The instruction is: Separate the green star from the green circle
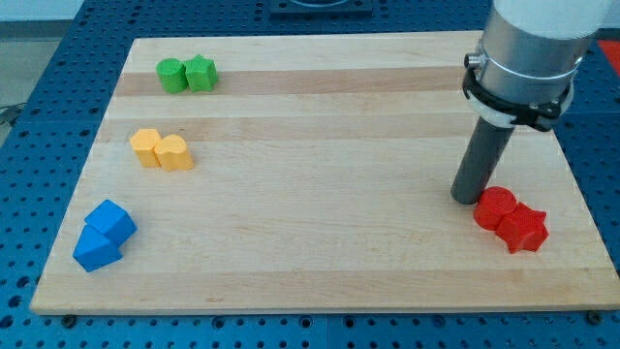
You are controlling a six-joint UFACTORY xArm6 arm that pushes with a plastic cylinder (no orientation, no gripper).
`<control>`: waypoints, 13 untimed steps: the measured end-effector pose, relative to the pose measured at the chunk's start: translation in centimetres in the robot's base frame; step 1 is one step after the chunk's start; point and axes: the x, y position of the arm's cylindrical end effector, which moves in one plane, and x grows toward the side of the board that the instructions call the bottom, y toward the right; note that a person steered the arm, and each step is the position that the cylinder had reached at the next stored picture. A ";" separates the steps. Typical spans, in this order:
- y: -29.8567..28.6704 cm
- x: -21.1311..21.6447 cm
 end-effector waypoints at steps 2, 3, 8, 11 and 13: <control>0.5 0.0; -3.2 -2.2; -12.8 -6.2; -26.5 -12.6; -24.9 -19.8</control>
